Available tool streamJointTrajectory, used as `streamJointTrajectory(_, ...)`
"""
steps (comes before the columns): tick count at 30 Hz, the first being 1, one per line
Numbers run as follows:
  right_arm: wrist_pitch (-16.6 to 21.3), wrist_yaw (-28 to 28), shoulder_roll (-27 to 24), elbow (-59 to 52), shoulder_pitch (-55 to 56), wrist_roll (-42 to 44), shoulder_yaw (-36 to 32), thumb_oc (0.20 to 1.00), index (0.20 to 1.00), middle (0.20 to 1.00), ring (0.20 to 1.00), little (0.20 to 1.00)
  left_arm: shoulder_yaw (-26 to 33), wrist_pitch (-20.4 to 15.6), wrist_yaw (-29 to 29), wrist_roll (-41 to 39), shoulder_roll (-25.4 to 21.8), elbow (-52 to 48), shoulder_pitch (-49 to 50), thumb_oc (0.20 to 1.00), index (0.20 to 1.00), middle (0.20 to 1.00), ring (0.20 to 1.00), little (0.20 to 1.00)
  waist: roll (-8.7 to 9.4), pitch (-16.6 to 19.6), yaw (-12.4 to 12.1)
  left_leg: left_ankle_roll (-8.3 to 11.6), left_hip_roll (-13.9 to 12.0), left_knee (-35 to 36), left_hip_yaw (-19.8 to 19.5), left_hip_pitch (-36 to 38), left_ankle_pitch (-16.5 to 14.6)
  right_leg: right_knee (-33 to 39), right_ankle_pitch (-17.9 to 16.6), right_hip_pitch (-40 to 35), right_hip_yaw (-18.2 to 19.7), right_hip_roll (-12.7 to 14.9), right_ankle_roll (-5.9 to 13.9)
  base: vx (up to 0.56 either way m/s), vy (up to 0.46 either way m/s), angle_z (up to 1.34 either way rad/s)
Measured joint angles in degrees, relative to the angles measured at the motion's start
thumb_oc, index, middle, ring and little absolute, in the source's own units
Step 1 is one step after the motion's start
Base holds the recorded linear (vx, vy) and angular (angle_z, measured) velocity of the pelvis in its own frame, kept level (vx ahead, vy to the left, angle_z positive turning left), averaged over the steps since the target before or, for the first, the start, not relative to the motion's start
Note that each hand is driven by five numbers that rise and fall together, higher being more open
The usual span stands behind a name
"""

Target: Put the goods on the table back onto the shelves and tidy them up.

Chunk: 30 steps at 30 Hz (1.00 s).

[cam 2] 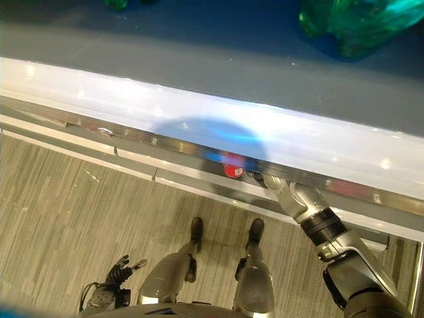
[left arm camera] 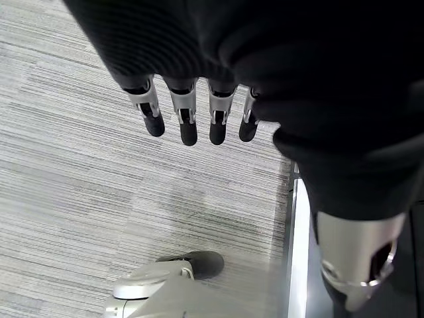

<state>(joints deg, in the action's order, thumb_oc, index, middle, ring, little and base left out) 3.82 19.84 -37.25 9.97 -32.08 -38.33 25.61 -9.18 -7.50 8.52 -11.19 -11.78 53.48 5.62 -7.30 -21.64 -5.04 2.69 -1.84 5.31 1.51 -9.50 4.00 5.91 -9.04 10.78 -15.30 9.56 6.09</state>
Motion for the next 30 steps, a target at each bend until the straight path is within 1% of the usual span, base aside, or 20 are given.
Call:
streamJointTrajectory(3,-0.1,0.8,0.0,0.0,-0.5,-0.1,-0.1,0.200,0.200,0.200,0.200,0.200,-0.1,-0.1,0.0,0.0,0.0,0.0,0.0,1.000,1.000,1.000,1.000,1.000,-0.53,-0.3,-0.1,-0.05,0.2,0.0,-0.4,-0.3,0.1,0.0,0.0,0.1,-0.3,0.2,0.00,-0.01,0.007,0.08)
streamJointTrajectory(8,-0.9,1.4,0.0,0.1,-0.6,-0.2,-0.1,0.200,0.200,0.200,0.200,0.200,-0.1,-0.2,0.0,-1.7,0.0,0.1,0.0,1.000,1.000,1.000,1.000,1.000,-0.76,-0.4,-0.3,-0.06,0.4,0.0,-0.6,-0.5,0.1,0.0,0.0,0.1,-0.6,0.4,0.03,0.00,0.004,0.01)
streamJointTrajectory(12,-1.2,3.0,0.0,0.1,-0.9,-0.5,-0.4,0.200,0.200,0.200,0.200,0.200,-0.1,-0.2,0.0,-1.9,0.0,0.1,0.0,1.000,1.000,1.000,1.000,1.000,-1.12,-0.6,-0.2,-0.06,0.4,0.0,-0.7,-0.5,0.1,0.0,0.0,0.1,-0.7,0.4,0.04,0.00,0.000,0.00)
streamJointTrajectory(15,-2.0,3.1,0.0,0.4,-1.6,-2.0,-0.4,0.200,0.200,0.200,0.200,0.200,-0.1,-0.3,0.0,-2.1,0.0,0.1,-0.2,1.000,1.000,1.000,1.000,1.000,-1.14,-0.6,-0.2,-0.07,0.4,0.0,-0.8,-0.6,0.1,0.0,0.0,0.1,-0.8,0.4,0.05,0.00,0.000,0.00)
streamJointTrajectory(25,-2.5,3.7,0.0,4.7,-5.2,-2.2,-0.3,0.200,0.200,0.200,0.200,0.200,-0.2,-1.3,0.0,-2.1,0.0,-1.2,-1.4,1.000,1.000,1.000,1.000,1.000,-1.24,-0.5,-0.6,0.09,0.4,0.0,-2.1,-1.3,0.7,0.0,0.0,0.1,-2.2,0.4,0.04,0.00,-0.002,0.06)
streamJointTrajectory(26,-2.7,4.6,0.0,4.9,-5.2,-2.3,-0.3,0.200,0.200,0.200,0.200,0.200,-0.7,-1.3,0.0,-2.1,0.0,-1.2,-1.4,1.000,1.000,1.000,1.000,1.000,-1.58,-0.6,-1.3,0.06,0.5,0.0,-2.1,-1.3,0.7,0.0,0.0,0.1,-2.2,0.5,0.04,0.00,0.000,0.00)
streamJointTrajectory(30,-3.2,5.8,0.0,6.6,-5.4,-2.3,-0.3,0.200,0.200,0.200,0.200,0.200,-1.2,-1.3,0.0,-2.2,0.0,-1.0,-1.4,1.000,1.000,1.000,1.000,1.000,-2.19,-0.6,-1.9,0.07,0.5,0.0,-2.3,-1.4,0.8,0.0,0.0,0.1,-2.3,0.5,0.04,0.00,0.000,0.00)
